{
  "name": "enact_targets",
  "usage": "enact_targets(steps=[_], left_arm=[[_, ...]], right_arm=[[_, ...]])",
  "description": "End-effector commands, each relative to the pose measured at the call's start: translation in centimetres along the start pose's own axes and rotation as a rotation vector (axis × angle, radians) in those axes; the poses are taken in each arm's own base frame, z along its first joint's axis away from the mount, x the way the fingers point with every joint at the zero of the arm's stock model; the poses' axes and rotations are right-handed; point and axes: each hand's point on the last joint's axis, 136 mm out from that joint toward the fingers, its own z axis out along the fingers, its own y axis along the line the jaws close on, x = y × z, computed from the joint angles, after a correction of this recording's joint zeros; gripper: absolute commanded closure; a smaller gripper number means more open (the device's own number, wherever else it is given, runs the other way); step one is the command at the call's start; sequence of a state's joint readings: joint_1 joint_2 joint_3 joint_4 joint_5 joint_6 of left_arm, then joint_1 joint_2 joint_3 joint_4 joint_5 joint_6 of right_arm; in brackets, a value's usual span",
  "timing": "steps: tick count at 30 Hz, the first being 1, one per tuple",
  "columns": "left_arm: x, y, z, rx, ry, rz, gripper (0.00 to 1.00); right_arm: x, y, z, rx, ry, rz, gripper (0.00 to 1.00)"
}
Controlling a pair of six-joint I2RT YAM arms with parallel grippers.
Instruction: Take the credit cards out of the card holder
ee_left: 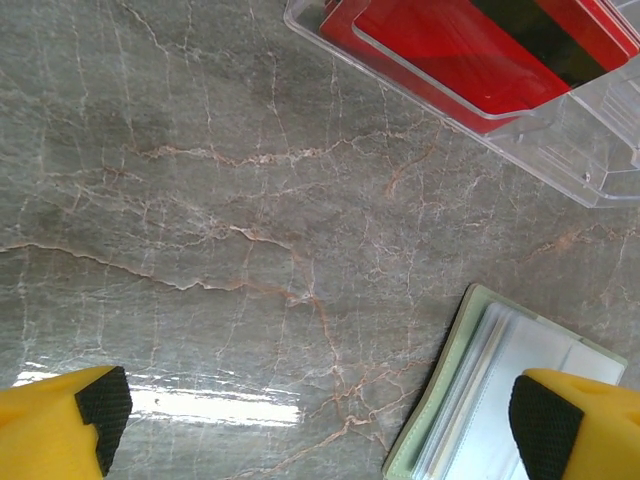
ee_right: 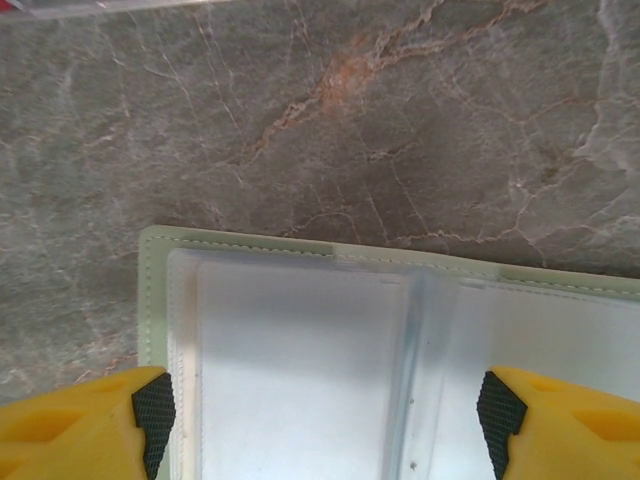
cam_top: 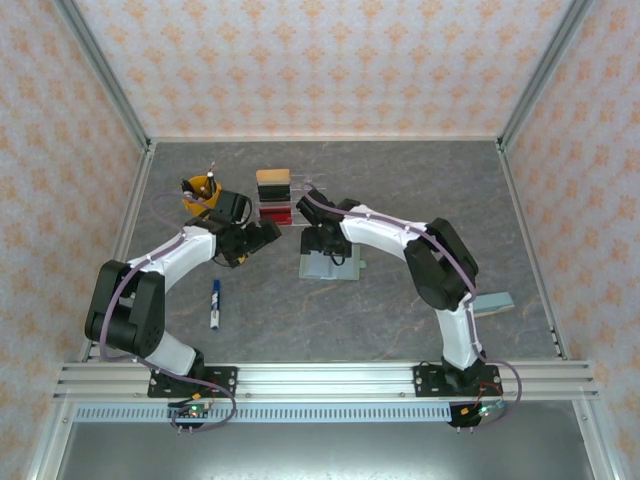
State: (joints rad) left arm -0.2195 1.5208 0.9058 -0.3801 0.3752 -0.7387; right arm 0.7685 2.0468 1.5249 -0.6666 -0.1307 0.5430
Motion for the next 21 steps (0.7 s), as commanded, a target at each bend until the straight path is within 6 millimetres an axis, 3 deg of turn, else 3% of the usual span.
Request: enact_targets(steps=[1, 13, 21], left_arm=[[-0.1, 1.2, -0.5, -0.039, -0.024, 0.032, 0.0], [0.3, 0.6, -0.2, -0.003, 0.006, 0.049, 0.0], [0.9, -0.5, -0.1, 0.062, 0.039, 0.067, 0.0]], right_arm=[[0.7, 0.0, 0.3, 0.025, 0.039, -0.009, 0.18], [1.7, -1.2, 2.3, 0.089, 0.078, 0.001, 0.14], [2.3, -2.8, 2.9, 0.163, 0.088, 0.0, 0.27]])
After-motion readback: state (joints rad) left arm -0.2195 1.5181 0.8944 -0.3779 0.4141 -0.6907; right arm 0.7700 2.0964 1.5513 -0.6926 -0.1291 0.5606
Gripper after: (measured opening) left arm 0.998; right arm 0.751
